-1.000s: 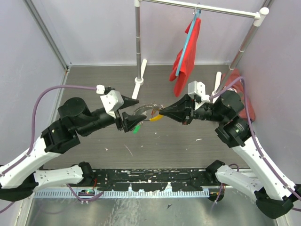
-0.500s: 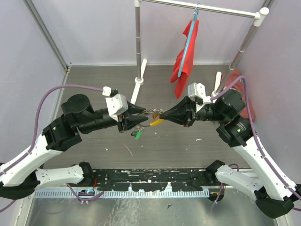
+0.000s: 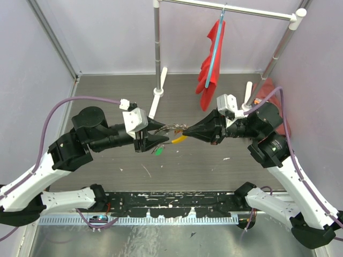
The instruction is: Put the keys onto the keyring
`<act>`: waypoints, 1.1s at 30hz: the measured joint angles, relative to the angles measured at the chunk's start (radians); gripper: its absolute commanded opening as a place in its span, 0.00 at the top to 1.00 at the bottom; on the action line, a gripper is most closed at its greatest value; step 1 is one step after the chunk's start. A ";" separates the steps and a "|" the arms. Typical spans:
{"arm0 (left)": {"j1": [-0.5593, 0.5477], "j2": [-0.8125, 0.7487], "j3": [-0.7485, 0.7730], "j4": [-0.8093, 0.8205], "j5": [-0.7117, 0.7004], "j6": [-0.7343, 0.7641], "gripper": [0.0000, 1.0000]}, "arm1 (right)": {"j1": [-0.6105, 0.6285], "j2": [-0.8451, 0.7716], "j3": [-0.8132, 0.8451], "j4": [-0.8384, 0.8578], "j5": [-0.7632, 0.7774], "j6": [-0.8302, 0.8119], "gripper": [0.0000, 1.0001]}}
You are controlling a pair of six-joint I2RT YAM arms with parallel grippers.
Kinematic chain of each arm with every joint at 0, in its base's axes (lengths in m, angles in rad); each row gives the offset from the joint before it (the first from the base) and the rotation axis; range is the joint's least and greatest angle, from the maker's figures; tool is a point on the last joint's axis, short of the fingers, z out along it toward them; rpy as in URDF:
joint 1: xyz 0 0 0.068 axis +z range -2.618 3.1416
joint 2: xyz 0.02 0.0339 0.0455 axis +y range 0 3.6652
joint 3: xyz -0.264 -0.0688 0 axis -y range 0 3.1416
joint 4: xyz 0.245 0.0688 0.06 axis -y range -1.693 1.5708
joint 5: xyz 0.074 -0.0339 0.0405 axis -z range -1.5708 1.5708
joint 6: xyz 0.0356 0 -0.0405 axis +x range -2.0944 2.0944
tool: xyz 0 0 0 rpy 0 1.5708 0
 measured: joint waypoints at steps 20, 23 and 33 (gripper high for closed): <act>0.000 0.013 0.007 -0.050 0.017 0.016 1.00 | -0.002 -0.007 0.012 -0.032 -0.016 -0.021 0.69; 0.000 0.029 0.047 -0.127 -0.013 0.035 1.00 | -0.002 -0.008 0.073 -0.138 0.035 -0.093 0.59; 0.000 0.314 0.399 -0.602 -0.202 0.010 1.00 | -0.002 -0.185 0.107 -0.286 0.512 -0.233 0.45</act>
